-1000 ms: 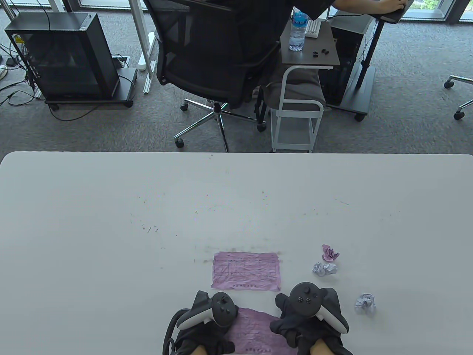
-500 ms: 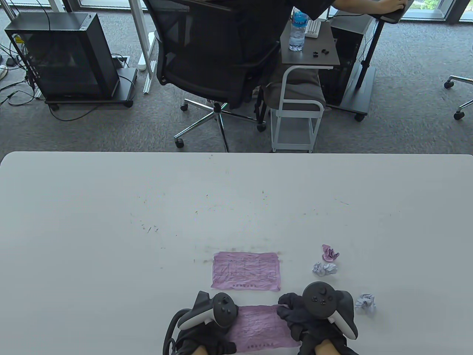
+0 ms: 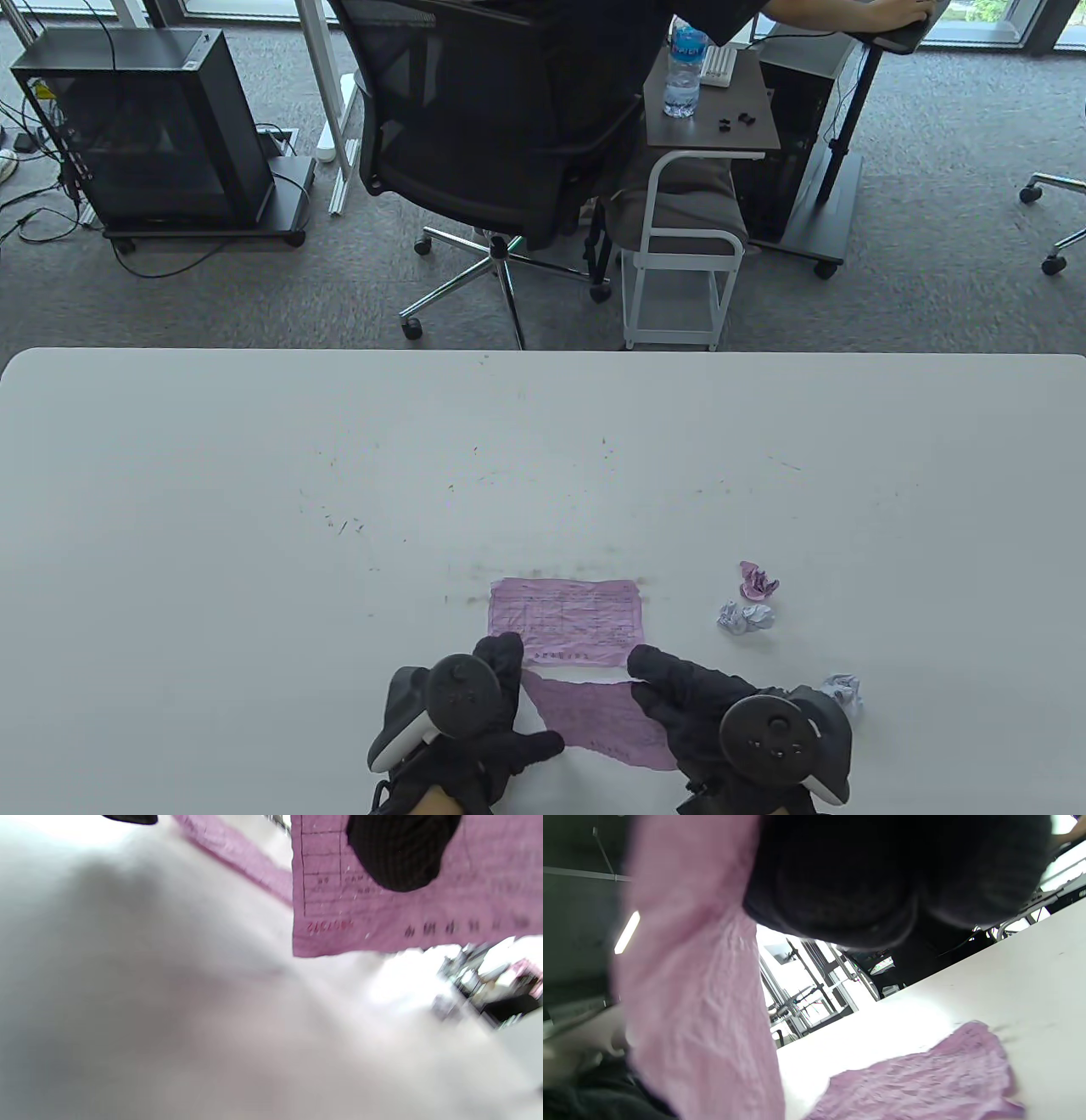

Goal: Flatten crumpled invoices and stack

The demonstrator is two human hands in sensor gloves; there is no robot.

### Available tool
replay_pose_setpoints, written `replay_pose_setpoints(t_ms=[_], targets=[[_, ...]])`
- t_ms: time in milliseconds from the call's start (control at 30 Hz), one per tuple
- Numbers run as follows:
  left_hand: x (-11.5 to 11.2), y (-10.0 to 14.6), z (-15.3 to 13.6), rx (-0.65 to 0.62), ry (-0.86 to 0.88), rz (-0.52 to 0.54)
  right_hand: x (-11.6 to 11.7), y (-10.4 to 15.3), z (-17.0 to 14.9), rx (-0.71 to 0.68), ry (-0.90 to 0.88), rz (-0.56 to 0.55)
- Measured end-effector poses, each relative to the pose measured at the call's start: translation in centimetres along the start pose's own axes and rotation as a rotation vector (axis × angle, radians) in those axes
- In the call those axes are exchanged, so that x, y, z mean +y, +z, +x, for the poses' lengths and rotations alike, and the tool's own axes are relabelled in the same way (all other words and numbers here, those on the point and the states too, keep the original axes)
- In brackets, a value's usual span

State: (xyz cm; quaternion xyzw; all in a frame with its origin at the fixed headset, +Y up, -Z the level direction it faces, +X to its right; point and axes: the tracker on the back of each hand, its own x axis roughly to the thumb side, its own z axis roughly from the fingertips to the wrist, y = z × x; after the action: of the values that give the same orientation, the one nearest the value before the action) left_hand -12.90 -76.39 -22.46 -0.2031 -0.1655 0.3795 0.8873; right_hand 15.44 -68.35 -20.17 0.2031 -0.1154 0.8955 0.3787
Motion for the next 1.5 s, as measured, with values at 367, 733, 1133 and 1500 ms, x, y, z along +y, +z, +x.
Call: replay_pose_setpoints(t_ms=[367,733,1133,1500], targets=[[0.6,0.5,0.0,-0.240,0.653,0.064,-1.1,0.6,-3.5,0.240,-0.375,-0.119],[2.2,1.7,2.3,-0.323,0.284,0.229,-0.7,0.2,-3.1,0.254,-0.241,-0.024],[3.9,0.3,4.9,-0.163,-0.081,0.026,-1.1,-3.8,-1.2,0.295,0.107,0.107],[4.3,-4.3,-0.3,-0.025,-0.202,-0.012,5.8,-9.2,-4.9,0.399,0.324,0.263]])
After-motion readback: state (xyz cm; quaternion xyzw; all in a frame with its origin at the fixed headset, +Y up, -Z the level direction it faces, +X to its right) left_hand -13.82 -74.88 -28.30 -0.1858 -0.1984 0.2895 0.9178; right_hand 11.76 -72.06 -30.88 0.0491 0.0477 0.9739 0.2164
